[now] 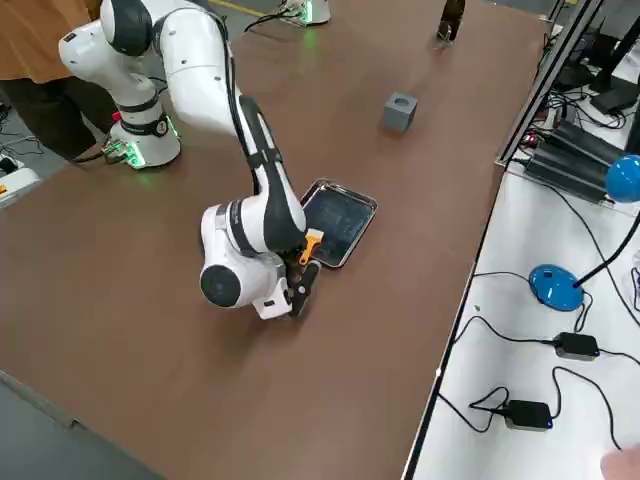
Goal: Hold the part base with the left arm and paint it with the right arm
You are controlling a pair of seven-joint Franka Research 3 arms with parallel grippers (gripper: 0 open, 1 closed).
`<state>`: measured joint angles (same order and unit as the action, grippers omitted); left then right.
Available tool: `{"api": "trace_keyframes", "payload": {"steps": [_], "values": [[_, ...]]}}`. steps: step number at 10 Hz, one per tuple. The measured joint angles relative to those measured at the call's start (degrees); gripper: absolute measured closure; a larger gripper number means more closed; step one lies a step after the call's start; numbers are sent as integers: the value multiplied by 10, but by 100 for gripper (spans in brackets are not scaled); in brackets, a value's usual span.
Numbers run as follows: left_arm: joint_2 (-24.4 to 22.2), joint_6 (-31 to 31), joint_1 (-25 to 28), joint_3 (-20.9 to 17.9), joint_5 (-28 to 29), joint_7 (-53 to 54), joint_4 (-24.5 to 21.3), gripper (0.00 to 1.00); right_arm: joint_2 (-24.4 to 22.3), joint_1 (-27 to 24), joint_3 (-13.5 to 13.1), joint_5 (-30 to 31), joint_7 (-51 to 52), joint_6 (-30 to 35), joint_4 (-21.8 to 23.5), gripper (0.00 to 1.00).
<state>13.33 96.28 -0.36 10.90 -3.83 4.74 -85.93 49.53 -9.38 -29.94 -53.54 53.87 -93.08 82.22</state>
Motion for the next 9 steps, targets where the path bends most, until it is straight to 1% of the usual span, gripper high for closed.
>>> {"api": "trace_keyframes", "payload": {"steps": [2, 4, 5, 7, 8, 9], "values": [[-61, -63, 50, -1, 23, -29, -7, 0, -43, 2, -3, 67, -23, 3, -16, 0], [-109, -95, 100, -2, 26, -28, -12, 0, -109, 6, 2, 155, -88, 8, -21, 0], [-125, -105, 118, -2, 26, -25, -13, 0, -145, 10, 13, 193, -128, 12, -20, 0], [-149, -126, 124, -1, 26, -25, -14, 0, -203, 14, 47, 263, -196, 15, -15, 0], [-164, -133, 126, 2, 26, -29, -14, 0, -229, 15, 69, 302, -232, 15, -12, 0], [-178, -135, 131, 3, 26, -30, -14, 0, -258, 15, 97, 344, -277, 17, -6, 0]]}}
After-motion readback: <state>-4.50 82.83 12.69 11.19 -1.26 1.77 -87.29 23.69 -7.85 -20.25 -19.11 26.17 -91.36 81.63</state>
